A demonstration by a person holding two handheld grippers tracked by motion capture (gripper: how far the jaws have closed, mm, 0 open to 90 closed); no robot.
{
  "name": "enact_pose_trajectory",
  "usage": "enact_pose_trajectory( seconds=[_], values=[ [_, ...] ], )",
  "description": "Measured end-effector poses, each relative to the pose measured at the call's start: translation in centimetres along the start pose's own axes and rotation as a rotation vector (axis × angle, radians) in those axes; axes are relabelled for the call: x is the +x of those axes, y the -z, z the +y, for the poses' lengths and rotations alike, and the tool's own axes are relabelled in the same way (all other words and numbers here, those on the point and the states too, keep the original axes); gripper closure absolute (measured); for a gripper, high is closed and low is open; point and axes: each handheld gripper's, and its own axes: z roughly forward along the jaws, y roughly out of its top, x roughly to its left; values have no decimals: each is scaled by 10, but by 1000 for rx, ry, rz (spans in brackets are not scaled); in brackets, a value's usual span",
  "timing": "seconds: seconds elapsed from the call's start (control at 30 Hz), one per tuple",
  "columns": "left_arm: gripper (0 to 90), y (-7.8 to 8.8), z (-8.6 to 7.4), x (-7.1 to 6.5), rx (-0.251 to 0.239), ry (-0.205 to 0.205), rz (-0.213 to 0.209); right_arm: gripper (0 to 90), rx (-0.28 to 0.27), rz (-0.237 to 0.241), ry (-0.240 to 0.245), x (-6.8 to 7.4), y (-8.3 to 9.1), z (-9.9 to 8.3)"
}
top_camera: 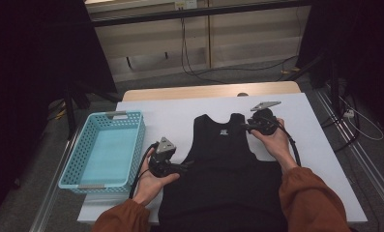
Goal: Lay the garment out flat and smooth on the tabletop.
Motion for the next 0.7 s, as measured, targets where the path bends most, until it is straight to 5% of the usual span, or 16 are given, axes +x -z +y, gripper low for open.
enact_pose_trajectory(
  seconds=[0.43, 0.7],
  values=[
    [148, -2, -2, -1, 9, -13, -4, 565, 27, -28, -63, -11, -33, 6],
    [148, -3, -3, 0, 14, -15, -4, 535, 17, 2, -104, -15, -47, 15]
  ],
)
